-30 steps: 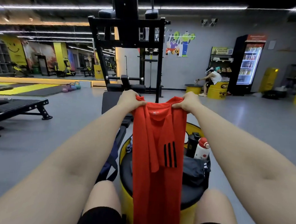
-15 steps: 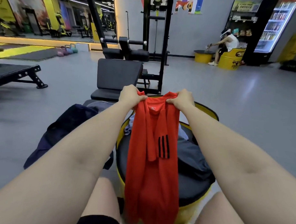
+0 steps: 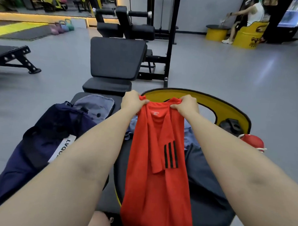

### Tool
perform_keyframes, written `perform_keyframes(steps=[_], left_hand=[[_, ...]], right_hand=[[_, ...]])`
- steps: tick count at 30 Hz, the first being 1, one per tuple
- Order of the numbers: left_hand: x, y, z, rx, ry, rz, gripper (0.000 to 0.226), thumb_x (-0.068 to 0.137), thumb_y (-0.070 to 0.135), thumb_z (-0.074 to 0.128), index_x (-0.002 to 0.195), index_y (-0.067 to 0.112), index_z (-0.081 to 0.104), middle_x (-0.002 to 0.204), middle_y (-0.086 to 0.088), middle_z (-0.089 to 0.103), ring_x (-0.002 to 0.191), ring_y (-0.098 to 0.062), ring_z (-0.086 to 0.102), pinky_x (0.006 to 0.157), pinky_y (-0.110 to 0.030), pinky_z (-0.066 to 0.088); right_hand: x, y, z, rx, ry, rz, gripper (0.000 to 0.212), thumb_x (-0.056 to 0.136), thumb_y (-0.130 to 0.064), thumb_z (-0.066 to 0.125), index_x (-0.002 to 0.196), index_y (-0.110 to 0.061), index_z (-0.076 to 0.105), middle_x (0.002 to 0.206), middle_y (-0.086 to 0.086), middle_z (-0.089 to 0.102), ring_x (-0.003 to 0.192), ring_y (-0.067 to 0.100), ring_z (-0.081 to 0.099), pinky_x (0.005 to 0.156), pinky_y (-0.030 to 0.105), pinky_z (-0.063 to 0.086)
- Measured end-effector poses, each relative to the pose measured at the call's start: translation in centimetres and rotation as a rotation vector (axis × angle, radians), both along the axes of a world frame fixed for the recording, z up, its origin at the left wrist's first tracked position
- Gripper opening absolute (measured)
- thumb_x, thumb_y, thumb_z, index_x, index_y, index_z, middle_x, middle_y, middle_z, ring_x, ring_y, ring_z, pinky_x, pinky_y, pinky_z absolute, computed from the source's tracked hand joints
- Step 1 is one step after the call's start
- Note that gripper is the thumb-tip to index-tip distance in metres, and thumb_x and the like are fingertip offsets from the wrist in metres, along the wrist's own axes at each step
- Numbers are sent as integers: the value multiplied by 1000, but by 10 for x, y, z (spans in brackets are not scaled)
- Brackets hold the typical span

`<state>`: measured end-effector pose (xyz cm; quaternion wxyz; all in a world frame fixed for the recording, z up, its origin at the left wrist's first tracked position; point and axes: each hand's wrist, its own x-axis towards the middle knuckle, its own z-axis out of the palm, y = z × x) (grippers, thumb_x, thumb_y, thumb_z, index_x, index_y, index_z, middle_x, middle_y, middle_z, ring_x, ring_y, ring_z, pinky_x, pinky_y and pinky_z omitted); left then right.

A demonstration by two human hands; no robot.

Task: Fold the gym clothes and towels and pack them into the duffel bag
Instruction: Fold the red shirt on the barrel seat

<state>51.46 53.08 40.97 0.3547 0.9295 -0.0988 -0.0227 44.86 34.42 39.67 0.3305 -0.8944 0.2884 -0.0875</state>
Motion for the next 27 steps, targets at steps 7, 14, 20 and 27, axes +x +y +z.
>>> perform_keyframes(steps=[7,14,20,27], left_hand=[[64,-18,-54,54,40,26,40,79,40,73,87,2,69,87,-19,68,79,-34,66,67,-36,55],[97,-36,-107,115,70,31,32,83,40,68,74,11,57,83,-14,63,86,-32,63,60,-30,38],[92,-29,-135,56,88,22,43,82,47,67,92,6,60,101,-14,66,98,-30,61,72,-33,46],[48,-3,-140,-5,141,46,73,78,36,75,131,5,36,128,-16,52,117,-33,52,91,-41,45]], right_hand=[[64,-19,-61,16,54,11,33,77,-33,74,98,-8,68,97,15,68,94,33,64,67,29,41],[102,-29,-113,-24,136,6,31,84,-32,69,104,-8,66,105,15,67,102,32,62,68,29,39],[94,-25,-141,9,102,-33,56,84,-44,65,127,-11,52,119,17,62,112,35,58,83,39,48],[51,-4,-134,-109,66,-21,74,86,-34,65,145,-10,27,142,16,37,131,34,39,95,48,43]])
